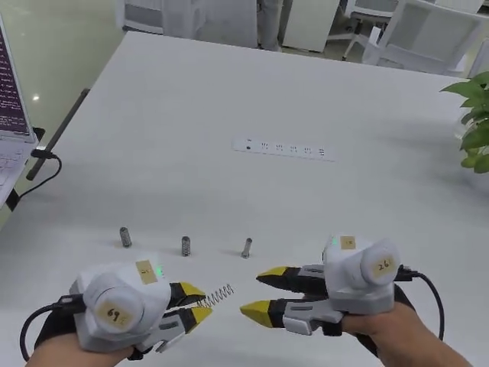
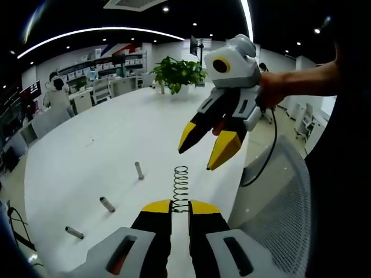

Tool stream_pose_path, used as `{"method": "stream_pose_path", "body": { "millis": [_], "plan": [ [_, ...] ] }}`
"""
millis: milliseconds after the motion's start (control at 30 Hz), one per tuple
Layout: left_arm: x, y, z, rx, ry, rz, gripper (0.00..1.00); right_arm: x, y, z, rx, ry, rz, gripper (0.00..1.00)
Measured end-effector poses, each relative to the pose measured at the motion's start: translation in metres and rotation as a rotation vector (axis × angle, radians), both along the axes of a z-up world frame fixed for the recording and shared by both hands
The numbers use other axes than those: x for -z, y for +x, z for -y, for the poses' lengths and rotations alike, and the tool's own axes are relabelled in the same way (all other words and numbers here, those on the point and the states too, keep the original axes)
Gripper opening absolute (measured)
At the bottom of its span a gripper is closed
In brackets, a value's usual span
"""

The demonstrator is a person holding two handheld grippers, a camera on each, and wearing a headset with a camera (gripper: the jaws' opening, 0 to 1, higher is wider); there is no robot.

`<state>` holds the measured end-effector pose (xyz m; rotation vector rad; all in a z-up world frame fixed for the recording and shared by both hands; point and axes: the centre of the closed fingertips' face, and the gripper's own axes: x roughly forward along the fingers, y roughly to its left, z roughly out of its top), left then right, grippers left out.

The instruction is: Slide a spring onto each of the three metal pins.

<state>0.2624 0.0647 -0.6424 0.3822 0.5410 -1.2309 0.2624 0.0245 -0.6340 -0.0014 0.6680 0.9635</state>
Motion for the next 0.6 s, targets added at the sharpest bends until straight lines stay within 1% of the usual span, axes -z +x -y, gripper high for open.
{"method": "stream_pose_path", "body": {
  "millis": [267,333,467,533,600],
  "plan": [
    [-0.007,-0.005,0.011,0.052,-0.002,0.024,0.03,-0.005,-0.004,-0.008,-0.059,0.024,0.001,0.26],
    [-0.009,-0.007,0.013,0.067,-0.003,0.029,0.03,-0.006,-0.006,-0.011,-0.076,0.036,-0.007,0.24],
    [-0.009,-0.012,0.015,0.103,0.003,0.037,0.03,-0.005,-0.012,-0.016,-0.109,0.041,-0.016,0.21],
    [-0.007,-0.013,0.015,0.115,0.009,0.036,0.03,-0.007,-0.014,-0.019,-0.121,0.045,-0.012,0.18],
    [-0.005,-0.013,0.014,0.135,0.031,0.053,0.03,-0.01,-0.013,-0.02,-0.127,0.051,-0.004,0.15]
  ]
}}
